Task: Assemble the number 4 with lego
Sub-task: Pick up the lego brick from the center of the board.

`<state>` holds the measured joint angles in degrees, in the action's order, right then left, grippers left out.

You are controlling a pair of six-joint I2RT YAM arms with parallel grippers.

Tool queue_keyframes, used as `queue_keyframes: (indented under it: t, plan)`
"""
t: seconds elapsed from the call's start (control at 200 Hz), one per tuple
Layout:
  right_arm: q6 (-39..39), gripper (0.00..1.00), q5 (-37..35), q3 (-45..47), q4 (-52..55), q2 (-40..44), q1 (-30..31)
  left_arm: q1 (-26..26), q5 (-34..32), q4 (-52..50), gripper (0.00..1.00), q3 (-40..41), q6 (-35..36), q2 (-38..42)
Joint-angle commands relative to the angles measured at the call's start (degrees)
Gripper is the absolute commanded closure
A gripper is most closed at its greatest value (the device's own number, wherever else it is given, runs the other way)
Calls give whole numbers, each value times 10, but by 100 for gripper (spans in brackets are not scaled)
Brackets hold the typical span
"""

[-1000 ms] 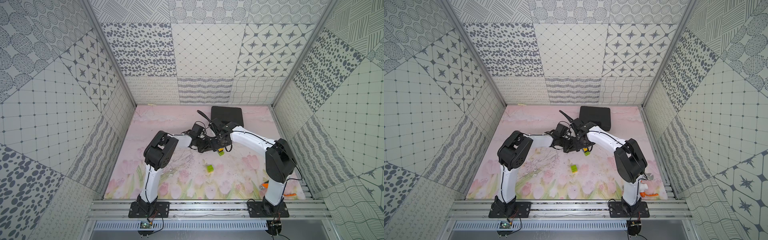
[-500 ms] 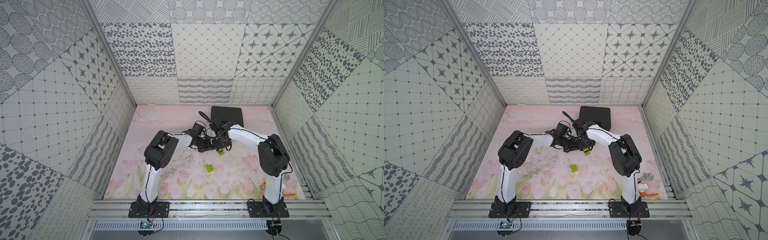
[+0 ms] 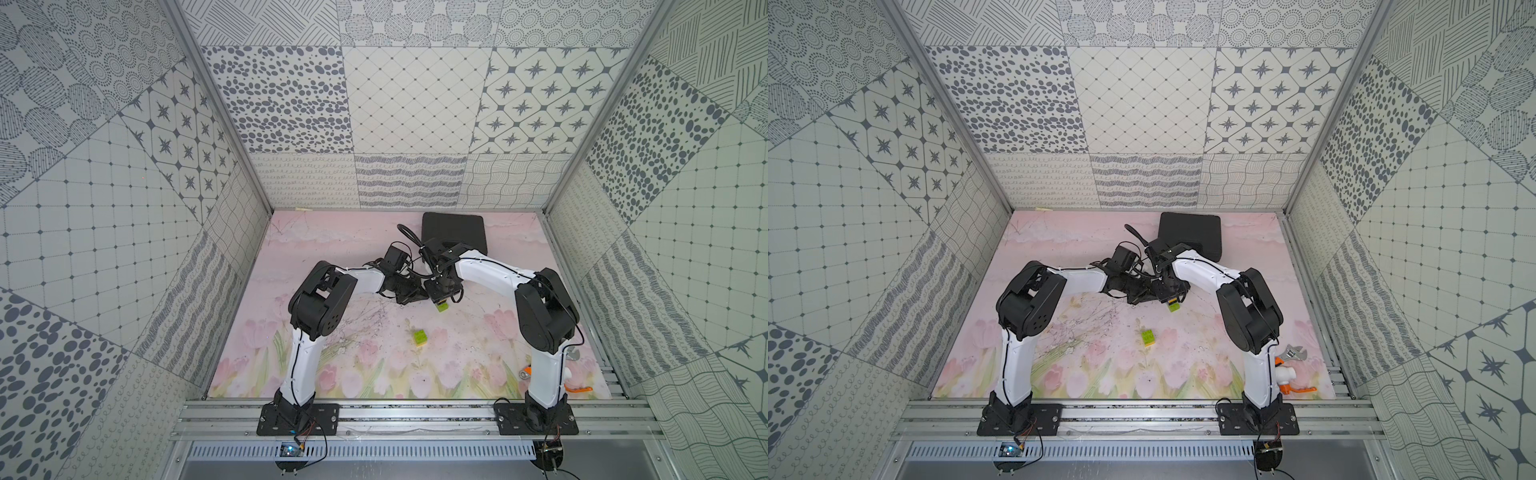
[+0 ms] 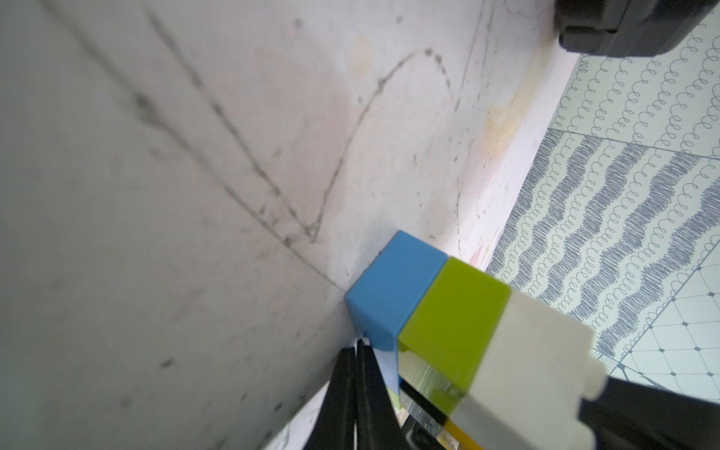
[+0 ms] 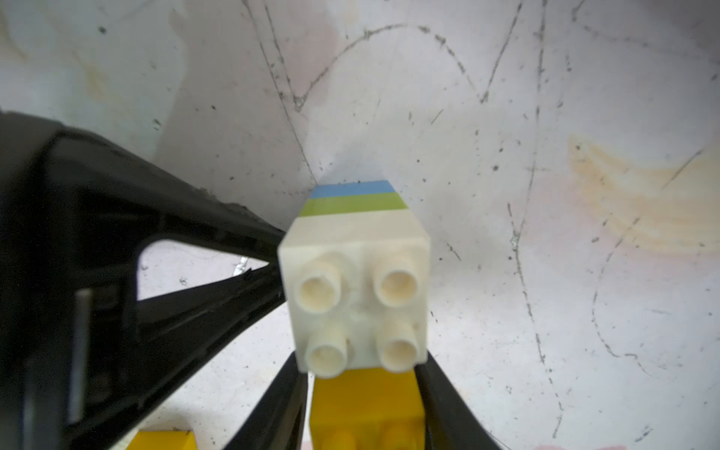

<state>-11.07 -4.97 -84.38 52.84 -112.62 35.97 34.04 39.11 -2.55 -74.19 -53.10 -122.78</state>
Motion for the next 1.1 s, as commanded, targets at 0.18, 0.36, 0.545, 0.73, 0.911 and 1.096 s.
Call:
queue_keyframes:
  t: [0.18, 0.36, 0.545, 0.73, 0.911, 1.096]
  plan:
    - [1, 59, 4, 16, -15, 1, 0, -7, -133, -152, 94, 8, 18, -24]
    - [-1, 68, 4, 20, -19, 5, 0, -6, -134, -153, 94, 8, 20, -24]
    - [-6, 75, 0, 23, -21, 19, 1, -7, -139, -156, 94, 10, 20, -13]
    - [-31, 78, -4, 26, -10, 72, 4, -23, -168, -155, 95, 62, 4, 56]
    - [-85, 78, -16, 48, 19, 150, 30, -34, -181, -133, 97, 178, -25, 146]
    - [-154, 78, -26, 78, 41, 208, 102, -4, -149, -88, 100, 295, -62, 216]
